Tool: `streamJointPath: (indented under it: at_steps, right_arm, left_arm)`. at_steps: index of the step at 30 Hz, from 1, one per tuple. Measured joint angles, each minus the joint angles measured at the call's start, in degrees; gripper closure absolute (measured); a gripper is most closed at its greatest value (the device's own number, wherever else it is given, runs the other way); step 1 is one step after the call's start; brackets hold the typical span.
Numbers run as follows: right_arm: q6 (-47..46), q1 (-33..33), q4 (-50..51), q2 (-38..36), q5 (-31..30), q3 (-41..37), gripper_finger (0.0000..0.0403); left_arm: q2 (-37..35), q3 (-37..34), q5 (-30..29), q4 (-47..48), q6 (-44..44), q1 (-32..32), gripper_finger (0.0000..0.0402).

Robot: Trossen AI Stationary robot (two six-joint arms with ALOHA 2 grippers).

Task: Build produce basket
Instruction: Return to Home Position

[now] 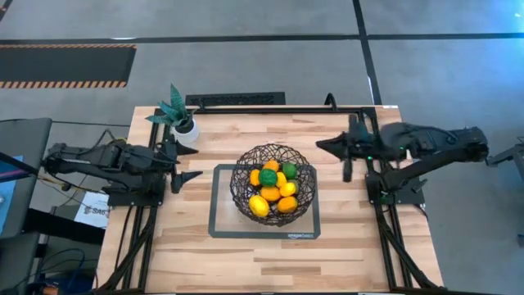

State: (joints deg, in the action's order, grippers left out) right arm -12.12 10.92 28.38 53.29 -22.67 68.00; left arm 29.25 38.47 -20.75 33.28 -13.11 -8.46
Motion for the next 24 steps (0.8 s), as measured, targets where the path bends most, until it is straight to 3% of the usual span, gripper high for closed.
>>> streamJointPath:
  at_steps: [5, 11, 17, 24]
  right_arm:
    - [-1.2, 1.9, -11.6, -10.2, 0.1, -14.5, 0.0400]
    - [-1.5, 3.9, -27.7, -18.3, 1.3, -31.1, 0.0400]
    - [-3.4, 4.7, -41.9, -22.6, 1.6, -46.4, 0.0401]
    - [-5.4, 4.3, -49.9, -23.4, 1.7, -57.5, 0.0401]
  left_arm:
    - [-5.9, -10.4, 1.6, -10.0, -2.7, 0.0, 0.0042]
    - [-8.9, -15.9, 2.1, -14.8, -3.8, 0.0, 0.0042]
    - [-9.8, -21.6, 2.0, -17.3, -7.1, 0.0, 0.0042]
    - [-9.8, -27.1, 1.1, -27.3, 0.5, 1.8, 0.0042]
